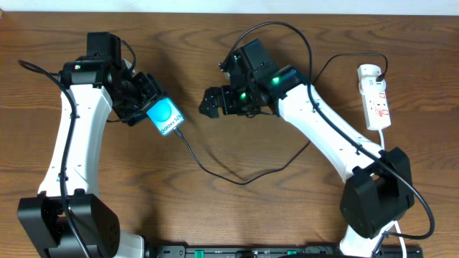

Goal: Plug charger to phone and switch on socket
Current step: 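Open the right gripper and pull it away from the plug, then lower the plugged-in phone onto the table with the left gripper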

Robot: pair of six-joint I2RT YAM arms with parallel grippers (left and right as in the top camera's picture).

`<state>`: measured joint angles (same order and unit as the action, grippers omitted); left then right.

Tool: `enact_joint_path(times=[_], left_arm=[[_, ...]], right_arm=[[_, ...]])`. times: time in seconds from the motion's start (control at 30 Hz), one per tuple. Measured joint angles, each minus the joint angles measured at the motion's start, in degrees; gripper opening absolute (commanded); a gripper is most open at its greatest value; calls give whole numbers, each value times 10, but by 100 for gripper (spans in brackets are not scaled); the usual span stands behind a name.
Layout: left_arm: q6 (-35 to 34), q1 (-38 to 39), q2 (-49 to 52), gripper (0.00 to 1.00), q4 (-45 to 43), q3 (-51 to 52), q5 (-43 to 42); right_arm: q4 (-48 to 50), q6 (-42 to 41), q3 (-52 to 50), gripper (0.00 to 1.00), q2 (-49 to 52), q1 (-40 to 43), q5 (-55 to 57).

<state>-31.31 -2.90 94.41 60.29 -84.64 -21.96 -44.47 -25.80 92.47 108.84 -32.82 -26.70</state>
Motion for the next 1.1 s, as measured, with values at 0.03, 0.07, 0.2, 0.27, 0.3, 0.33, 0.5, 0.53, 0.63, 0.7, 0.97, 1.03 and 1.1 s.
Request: enact_joint_path(times=[0.03,0.07,0.2,0.27,0.3,0.33,0.5,0.53,0.63,0.7,0.97,1.03,1.1], left_arm=[[-2,0,0,7,0,0,5],[-4,0,0,7,-1,3,14],[-13,0,0,7,-19,36,38],[-17,0,0,8,-33,59,45],[-19,0,0,7,-40,71,47],[-21,0,0,7,-47,81,49],[-28,0,3,7,-68,119,56],[-30,0,5,7,-68,122,57],[-35,3,21,7,-70,123,67],[-37,7,37,7,-71,123,74],[-49,37,105,7,-92,123,87],[-49,43,119,7,-98,123,87],[-51,47,129,7,-101,123,87]], right_arm=[[-7,1,0,99,0,3,8],[-14,2,0,99,0,7,17],[-30,4,0,99,0,11,43],[-36,5,0,99,0,12,58],[-39,6,0,99,0,12,66],[-41,6,0,99,0,12,73],[-47,6,0,99,0,12,97],[-49,6,0,99,0,12,100],[-53,6,0,99,0,12,110],[-56,6,0,99,0,12,114],[-73,8,0,99,0,12,128],[-78,9,0,99,0,12,133],[-83,10,0,99,0,12,137]])
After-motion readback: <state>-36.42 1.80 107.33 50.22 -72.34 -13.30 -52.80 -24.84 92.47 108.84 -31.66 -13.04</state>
